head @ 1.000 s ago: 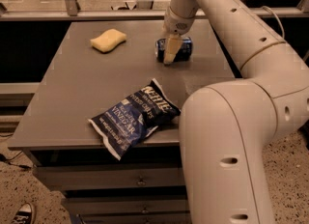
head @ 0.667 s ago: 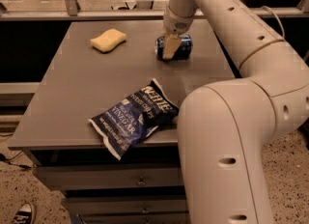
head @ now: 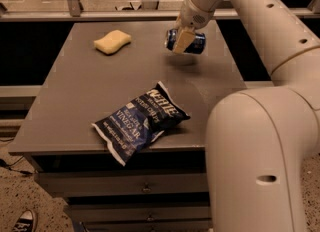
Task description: Place pepsi can upright
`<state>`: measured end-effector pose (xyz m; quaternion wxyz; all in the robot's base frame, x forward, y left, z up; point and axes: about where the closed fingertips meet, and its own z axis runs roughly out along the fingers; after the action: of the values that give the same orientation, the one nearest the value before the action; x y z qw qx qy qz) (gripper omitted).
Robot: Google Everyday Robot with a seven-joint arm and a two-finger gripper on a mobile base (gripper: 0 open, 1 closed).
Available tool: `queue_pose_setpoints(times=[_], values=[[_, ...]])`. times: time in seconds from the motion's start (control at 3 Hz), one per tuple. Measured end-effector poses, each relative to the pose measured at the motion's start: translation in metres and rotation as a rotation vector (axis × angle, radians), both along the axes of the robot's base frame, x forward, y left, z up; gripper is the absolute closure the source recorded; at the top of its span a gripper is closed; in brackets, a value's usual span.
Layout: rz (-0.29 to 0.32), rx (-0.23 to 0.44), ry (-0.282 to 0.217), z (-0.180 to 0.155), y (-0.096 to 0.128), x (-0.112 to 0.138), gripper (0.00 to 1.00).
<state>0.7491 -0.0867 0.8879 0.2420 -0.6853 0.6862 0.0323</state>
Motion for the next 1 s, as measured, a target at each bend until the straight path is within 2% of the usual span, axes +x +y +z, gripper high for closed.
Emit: queue_pose_setpoints(times=[0.33,0.67,1.0], values=[[-0.034,0.249,-0.055,0.033,-0.007,-0.004,1.00],[-0.058,0.533,-0.096,0.065,-0.012,-0.005,1.00],[-0.065,0.760,-0.120,0.088,-0.017,-0.006,1.00]])
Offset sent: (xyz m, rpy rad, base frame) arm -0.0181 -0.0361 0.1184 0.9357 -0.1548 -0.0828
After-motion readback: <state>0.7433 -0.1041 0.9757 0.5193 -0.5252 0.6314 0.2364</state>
